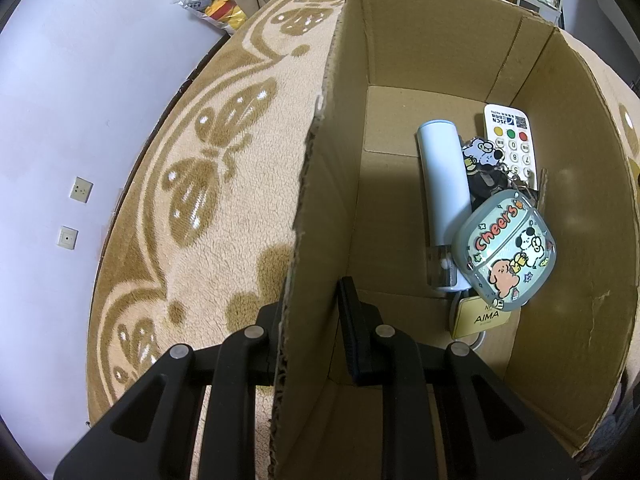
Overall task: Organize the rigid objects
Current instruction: 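Lift the yellow lid with the right gripper and carry it over the box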
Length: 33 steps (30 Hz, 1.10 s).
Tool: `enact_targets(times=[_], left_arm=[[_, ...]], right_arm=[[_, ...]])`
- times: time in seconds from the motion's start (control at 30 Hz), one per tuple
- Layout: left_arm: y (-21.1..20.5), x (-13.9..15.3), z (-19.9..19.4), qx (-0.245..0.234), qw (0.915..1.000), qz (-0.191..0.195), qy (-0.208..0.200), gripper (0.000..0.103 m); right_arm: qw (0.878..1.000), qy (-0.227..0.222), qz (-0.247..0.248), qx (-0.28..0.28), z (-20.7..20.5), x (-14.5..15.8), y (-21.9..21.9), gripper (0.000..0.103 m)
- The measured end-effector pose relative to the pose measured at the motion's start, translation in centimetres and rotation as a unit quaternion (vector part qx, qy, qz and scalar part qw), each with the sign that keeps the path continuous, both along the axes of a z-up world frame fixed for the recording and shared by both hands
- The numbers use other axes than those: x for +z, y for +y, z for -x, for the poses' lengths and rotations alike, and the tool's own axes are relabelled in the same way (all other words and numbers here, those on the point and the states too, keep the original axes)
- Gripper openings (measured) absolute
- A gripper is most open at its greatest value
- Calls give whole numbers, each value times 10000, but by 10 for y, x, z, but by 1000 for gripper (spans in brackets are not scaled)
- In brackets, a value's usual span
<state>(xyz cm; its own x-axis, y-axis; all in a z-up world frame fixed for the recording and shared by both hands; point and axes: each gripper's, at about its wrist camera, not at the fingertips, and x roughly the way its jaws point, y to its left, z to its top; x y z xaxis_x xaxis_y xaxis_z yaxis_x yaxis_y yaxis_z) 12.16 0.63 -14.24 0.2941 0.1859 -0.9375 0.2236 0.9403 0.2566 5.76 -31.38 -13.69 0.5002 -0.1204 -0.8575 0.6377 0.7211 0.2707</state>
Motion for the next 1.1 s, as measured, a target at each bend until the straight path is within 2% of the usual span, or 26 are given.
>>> enact_targets(times=[0.23,0.43,0.53,0.63,0.9,1.1], left_arm=[[0,0,0,7,10000,21,9,20],[0,0,0,10,10000,27,9,20],[0,0,0,5,10000,19,7,20],[0,0,0,10,10000,20,9,20],[0,0,0,14,10000,33,12,20],[0,0,0,12,10000,30,11,20]], right_arm=[[9967,-203,676,408,-2,30,25,6],[9926,-577,802,712,-3,54,41,6],[9884,-917,794,916,-3,70,52,6],[9812,-1309,812,1164,-3,83,67,6],[9488,-2362,933,1877,7,124,114,6],[9285,-2866,999,2137,19,146,138,6]])
